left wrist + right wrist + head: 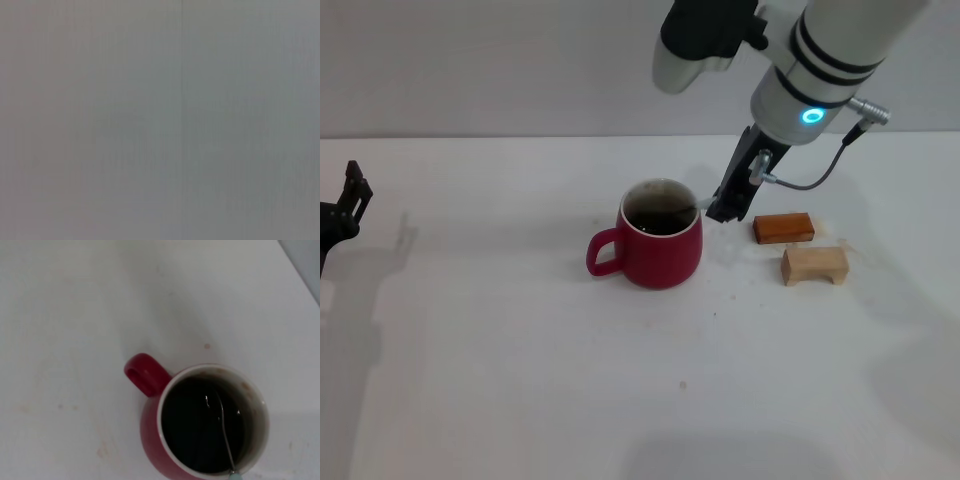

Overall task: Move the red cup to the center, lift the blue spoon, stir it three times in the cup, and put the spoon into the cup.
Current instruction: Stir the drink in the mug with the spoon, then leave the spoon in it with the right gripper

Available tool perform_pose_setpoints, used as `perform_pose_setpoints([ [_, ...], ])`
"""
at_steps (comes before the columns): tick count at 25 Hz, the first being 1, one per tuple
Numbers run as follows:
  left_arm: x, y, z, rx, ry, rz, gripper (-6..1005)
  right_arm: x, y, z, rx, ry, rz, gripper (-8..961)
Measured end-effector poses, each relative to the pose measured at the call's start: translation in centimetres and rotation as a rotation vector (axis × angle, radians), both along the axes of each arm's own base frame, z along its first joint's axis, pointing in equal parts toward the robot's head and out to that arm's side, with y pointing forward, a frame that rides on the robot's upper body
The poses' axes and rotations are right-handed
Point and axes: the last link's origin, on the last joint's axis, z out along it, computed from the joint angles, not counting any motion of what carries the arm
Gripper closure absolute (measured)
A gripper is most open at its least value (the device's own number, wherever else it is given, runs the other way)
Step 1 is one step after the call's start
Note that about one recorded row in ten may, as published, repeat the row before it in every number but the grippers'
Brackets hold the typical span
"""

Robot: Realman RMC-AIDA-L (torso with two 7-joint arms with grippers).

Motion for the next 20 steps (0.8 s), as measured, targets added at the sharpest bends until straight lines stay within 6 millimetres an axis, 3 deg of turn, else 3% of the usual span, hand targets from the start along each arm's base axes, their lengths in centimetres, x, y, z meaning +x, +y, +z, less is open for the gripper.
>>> perform_pose_setpoints([
  [11, 0.0, 0.0, 0.0, 0.002, -0.003, 0.003, 152, -1.0, -0.9, -1.3, -0.047, 0.001, 0.025, 820],
  [20, 0.0, 0.0, 0.0, 0.002, -0.006, 0.001, 152, -2.2, 0.1, -1.6, 0.013, 0.04, 0.083, 821],
])
